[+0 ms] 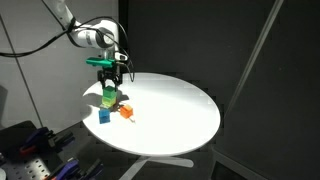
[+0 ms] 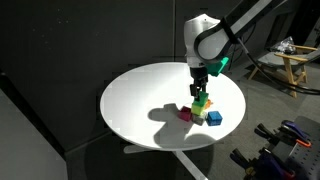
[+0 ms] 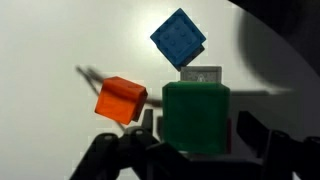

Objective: Put the dark green toy block on top of the orange toy block, then put it back on top of the light green toy block

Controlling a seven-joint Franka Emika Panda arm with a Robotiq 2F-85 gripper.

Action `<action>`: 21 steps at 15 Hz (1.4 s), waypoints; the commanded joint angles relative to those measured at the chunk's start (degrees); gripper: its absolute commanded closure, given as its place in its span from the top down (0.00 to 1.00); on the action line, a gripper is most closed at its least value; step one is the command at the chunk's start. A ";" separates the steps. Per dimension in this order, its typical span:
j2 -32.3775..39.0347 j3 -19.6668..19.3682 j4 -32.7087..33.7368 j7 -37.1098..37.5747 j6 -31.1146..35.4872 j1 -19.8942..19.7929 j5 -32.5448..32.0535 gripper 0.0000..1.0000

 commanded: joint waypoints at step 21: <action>-15.43 0.66 -6.85 -0.86 -9.73 -1.81 3.34 1.00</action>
